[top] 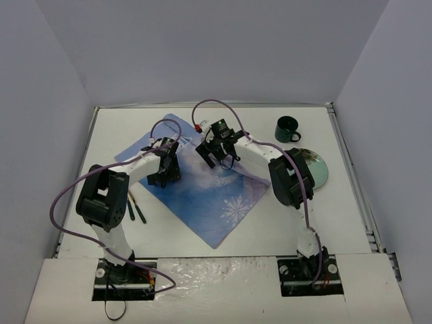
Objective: Set the dinner table for one person
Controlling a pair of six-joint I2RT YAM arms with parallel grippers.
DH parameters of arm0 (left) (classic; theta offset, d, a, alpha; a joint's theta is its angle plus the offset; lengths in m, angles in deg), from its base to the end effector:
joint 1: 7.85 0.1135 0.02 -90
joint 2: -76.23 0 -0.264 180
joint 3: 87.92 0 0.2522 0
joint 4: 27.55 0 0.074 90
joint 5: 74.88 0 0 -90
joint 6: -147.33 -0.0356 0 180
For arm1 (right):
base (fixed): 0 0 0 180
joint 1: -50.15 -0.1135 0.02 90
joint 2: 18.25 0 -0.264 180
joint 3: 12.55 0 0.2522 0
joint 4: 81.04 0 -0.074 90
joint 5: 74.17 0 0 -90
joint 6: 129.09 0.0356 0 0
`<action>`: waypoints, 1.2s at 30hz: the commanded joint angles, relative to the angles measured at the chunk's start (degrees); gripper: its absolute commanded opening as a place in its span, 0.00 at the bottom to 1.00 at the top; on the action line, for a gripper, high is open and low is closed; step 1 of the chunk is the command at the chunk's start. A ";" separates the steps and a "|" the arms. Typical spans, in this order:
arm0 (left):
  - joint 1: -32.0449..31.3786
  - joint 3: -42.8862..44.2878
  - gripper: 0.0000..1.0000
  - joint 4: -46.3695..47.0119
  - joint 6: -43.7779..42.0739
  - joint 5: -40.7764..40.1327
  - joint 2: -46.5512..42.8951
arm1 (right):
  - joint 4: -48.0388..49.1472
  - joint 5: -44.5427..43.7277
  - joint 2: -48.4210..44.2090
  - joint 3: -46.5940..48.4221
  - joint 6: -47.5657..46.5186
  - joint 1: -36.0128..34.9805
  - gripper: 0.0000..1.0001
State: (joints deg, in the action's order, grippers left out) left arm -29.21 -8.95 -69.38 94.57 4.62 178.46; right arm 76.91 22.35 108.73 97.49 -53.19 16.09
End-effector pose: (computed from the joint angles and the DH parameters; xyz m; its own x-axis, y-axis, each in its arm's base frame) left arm 0.3316 -0.1227 0.1731 -0.8459 -0.3081 -0.4353 -0.2830 0.9512 -0.1233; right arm 0.4162 0.2862 0.1821 -0.3522 -0.5302 -0.7712 -0.7376 0.6645 -0.1201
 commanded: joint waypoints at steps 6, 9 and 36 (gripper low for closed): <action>-0.26 -3.76 0.63 0.76 1.95 0.52 0.88 | 3.58 -5.11 3.25 4.66 -0.66 5.18 1.00; -0.23 -4.61 0.62 0.77 1.84 0.78 1.12 | 3.72 -5.25 2.96 5.33 -0.69 7.74 1.00; 0.05 -2.19 0.60 -1.95 -0.86 1.36 0.69 | 4.58 -3.40 -17.97 -7.50 17.02 7.29 0.98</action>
State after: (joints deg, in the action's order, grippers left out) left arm -29.21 -10.93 -66.18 95.38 5.94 177.62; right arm 79.38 17.66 99.28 97.63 -44.91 25.19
